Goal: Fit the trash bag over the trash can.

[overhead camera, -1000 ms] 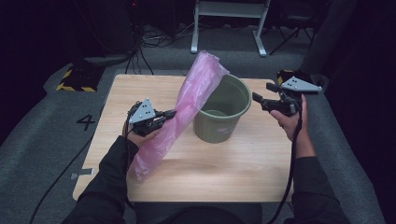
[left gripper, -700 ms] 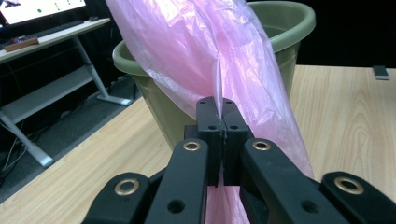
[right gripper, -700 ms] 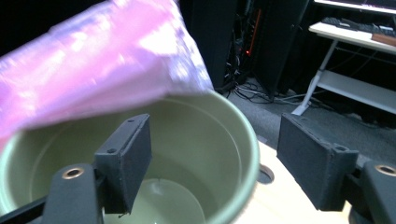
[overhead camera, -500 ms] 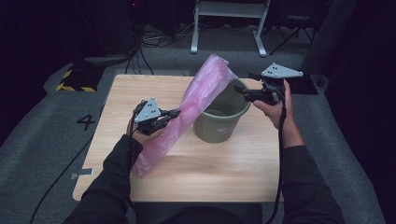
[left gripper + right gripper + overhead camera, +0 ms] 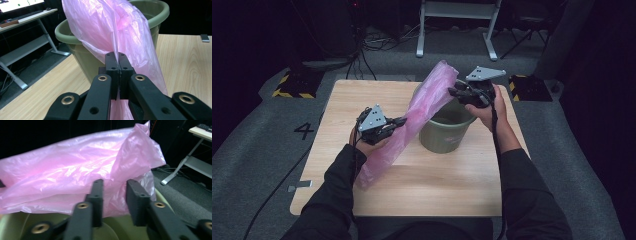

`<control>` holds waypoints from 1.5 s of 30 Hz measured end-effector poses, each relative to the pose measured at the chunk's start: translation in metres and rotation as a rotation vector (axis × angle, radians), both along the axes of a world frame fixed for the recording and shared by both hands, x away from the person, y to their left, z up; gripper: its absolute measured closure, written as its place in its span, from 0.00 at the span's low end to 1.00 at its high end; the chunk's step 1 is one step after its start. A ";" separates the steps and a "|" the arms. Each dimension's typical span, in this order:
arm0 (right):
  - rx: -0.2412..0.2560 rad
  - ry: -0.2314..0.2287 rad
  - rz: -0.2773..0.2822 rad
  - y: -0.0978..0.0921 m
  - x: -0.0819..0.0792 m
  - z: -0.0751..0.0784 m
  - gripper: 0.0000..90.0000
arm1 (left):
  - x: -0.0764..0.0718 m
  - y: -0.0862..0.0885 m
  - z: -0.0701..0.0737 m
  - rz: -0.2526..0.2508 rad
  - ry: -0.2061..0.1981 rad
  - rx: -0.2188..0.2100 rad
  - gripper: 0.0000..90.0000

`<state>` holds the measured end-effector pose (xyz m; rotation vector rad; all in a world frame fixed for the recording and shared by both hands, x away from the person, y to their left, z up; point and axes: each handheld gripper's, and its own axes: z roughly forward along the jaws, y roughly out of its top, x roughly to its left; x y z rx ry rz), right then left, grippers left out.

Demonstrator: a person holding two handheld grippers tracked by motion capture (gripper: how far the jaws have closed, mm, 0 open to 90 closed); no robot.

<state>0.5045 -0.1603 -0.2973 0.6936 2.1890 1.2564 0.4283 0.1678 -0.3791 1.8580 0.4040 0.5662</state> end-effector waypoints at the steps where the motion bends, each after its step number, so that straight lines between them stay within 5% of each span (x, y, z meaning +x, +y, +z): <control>1: 0.000 0.000 0.000 0.000 0.000 0.000 0.83 | 0.000 0.000 0.000 0.000 0.000 0.000 0.99; 8: -0.033 0.031 0.050 0.010 -0.002 -0.011 0.98 | -0.004 0.010 -0.002 0.013 -0.002 -0.029 0.99; 20: -0.113 0.158 0.112 0.010 -0.017 -0.024 1.00 | -0.007 0.016 0.003 0.023 -0.019 -0.048 0.99; 25: -0.086 0.181 0.090 0.001 -0.023 -0.024 0.76 | -0.008 0.011 0.007 0.027 -0.027 -0.028 0.99; 28: -0.056 0.140 0.029 -0.007 -0.030 -0.020 0.46 | -0.007 0.009 0.010 0.023 -0.028 -0.013 0.99; 30: -0.023 0.116 0.004 -0.014 -0.033 -0.014 0.36 | -0.006 0.009 0.010 0.024 -0.026 -0.008 0.99; 38: 0.070 0.030 -0.046 -0.031 -0.038 0.011 0.28 | -0.004 0.008 0.011 0.005 -0.019 0.016 0.99; 45: 0.058 -0.026 -0.082 -0.016 -0.023 0.024 0.36 | -0.007 0.000 0.011 -0.062 -0.015 0.090 1.00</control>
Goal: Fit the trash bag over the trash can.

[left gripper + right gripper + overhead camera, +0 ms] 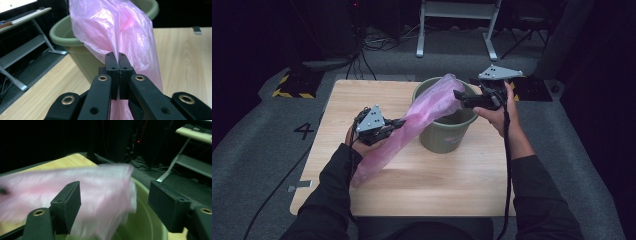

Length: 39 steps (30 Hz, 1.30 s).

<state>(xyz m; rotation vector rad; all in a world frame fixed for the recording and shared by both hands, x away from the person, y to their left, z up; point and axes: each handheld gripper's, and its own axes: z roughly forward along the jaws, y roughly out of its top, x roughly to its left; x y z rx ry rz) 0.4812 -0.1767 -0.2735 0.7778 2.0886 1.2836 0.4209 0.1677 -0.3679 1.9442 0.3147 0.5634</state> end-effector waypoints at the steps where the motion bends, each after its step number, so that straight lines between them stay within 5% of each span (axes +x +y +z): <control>1: 0.005 -0.006 0.005 0.004 0.006 0.002 0.41 | 0.000 -0.001 0.000 -0.004 0.000 0.005 1.00; 6: -0.026 0.025 0.014 0.014 0.018 -0.002 0.43 | 0.001 -0.005 0.001 -0.014 -0.002 0.010 1.00; 7: -0.077 0.047 0.023 0.021 0.024 -0.006 0.49 | 0.002 -0.006 0.002 -0.013 -0.003 0.007 1.00; 8: -0.077 0.047 0.023 0.021 0.024 -0.006 0.49 | 0.002 -0.006 0.002 -0.013 -0.003 0.007 1.00; 11: -0.182 0.127 0.046 0.032 0.035 -0.019 0.75 | 0.002 -0.006 0.004 -0.017 -0.011 -0.010 1.00; 15: -0.241 0.195 0.081 0.038 0.037 -0.027 0.88 | 0.003 -0.008 0.009 -0.007 -0.023 -0.025 1.00; 21: -0.335 0.266 0.145 0.045 0.036 -0.035 0.87 | 0.003 -0.011 0.015 -0.002 -0.034 -0.039 0.99; 26: -0.344 0.296 0.156 0.047 0.033 -0.041 0.81 | 0.008 -0.016 0.020 -0.003 -0.030 -0.057 0.99; 32: -0.318 0.239 0.145 0.040 0.028 -0.037 0.59 | 0.016 -0.029 0.026 -0.012 -0.020 -0.031 1.00; 37: -0.260 0.190 0.123 0.029 0.023 -0.028 0.54 | 0.023 -0.038 0.029 -0.012 -0.012 -0.012 1.00; 39: -0.198 0.167 0.105 0.023 0.021 -0.022 0.50 | 0.026 -0.043 0.029 -0.011 -0.008 -0.007 1.00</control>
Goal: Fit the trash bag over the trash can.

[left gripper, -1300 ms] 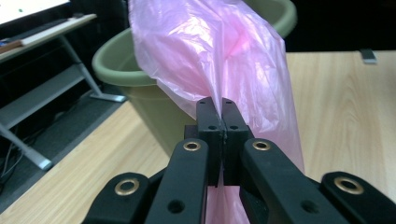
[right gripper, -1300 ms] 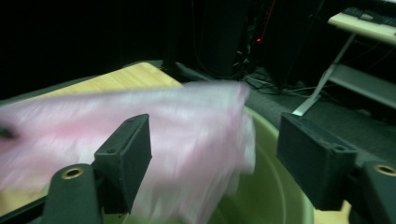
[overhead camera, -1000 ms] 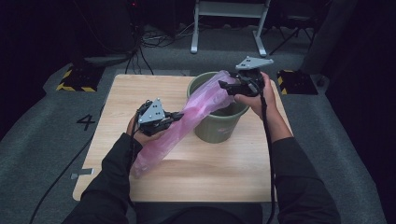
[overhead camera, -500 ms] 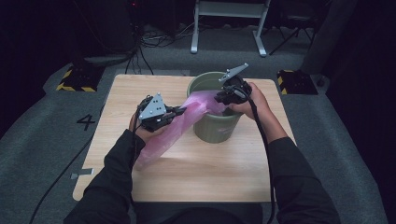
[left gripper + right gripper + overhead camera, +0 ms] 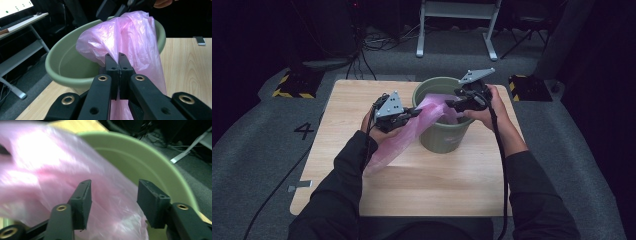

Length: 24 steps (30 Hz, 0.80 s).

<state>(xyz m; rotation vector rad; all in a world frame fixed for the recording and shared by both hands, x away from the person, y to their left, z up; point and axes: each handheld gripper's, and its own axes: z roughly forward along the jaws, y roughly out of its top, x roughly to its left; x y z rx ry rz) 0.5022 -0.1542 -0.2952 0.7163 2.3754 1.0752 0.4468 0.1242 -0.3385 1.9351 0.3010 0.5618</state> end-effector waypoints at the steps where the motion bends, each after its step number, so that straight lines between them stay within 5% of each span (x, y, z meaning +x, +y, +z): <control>1: 0.021 -0.001 0.009 -0.001 -0.001 0.001 0.50 | 0.000 0.000 0.000 0.000 0.000 0.000 1.00; 6: 0.088 -0.007 0.064 0.000 -0.009 0.006 0.46 | 0.005 -0.010 0.001 -0.007 0.005 0.021 1.00; 12: 0.103 -0.026 0.088 0.002 -0.016 0.006 0.43 | 0.007 -0.015 0.001 -0.006 0.010 0.033 1.00; 16: 0.181 -0.004 0.123 -0.005 -0.020 0.010 0.38 | 0.008 -0.016 0.001 -0.006 0.013 0.039 1.00; 22: 0.143 0.042 0.188 0.009 -0.026 0.005 0.33 | 0.007 -0.018 0.002 -0.004 0.014 0.040 1.00; 23: 0.121 0.042 0.179 0.012 -0.026 0.003 0.36 | 0.007 -0.018 0.002 -0.005 0.016 0.041 0.99; 24: 0.089 0.043 0.177 0.015 -0.026 0.000 0.50 | 0.007 -0.017 0.002 -0.007 0.015 0.047 0.99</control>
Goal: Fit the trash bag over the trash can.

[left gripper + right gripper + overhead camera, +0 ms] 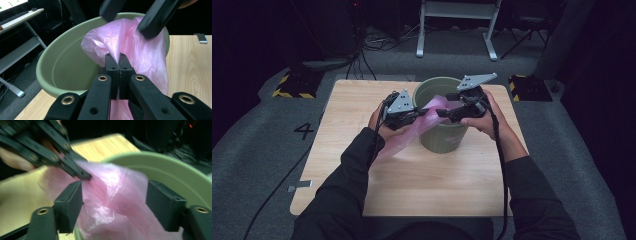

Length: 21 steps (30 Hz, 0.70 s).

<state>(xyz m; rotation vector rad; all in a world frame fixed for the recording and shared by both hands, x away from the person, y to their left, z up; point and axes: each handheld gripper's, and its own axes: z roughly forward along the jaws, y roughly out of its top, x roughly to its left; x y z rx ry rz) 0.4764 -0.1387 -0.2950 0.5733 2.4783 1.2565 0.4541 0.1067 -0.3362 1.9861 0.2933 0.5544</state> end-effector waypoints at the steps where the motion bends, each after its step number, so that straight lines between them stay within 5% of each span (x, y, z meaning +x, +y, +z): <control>1: -0.030 0.002 0.022 0.002 0.001 -0.003 0.66 | 0.000 0.000 0.000 -0.006 0.001 0.001 0.99; 3: -0.068 0.006 0.031 0.005 0.002 -0.007 0.82 | -0.001 0.001 0.001 -0.014 0.003 0.007 0.99; 6: -0.053 0.001 0.031 0.005 0.003 -0.010 0.95 | -0.002 0.002 0.000 -0.013 0.012 0.006 0.97; 9: -0.044 -0.004 0.024 0.004 0.003 -0.010 0.95 | -0.003 0.004 0.001 0.008 0.011 0.001 0.90; 11: -0.025 -0.009 0.005 0.000 0.004 -0.009 0.95 | -0.005 0.011 0.004 0.039 0.034 -0.017 0.69; 13: -0.015 -0.010 -0.010 -0.004 0.006 -0.009 0.95 | -0.006 0.014 0.004 0.056 0.043 -0.014 0.55; 14: -0.009 -0.013 -0.022 -0.006 0.007 -0.008 0.95 | -0.010 0.023 0.004 0.050 0.094 -0.016 0.51; 15: -0.009 -0.013 -0.022 -0.006 0.007 -0.008 0.95 | -0.010 0.023 0.004 0.050 0.094 -0.016 0.46; 21: 0.022 -0.002 -0.059 -0.018 0.015 -0.011 0.94 | -0.022 0.042 -0.008 0.094 0.101 0.035 0.46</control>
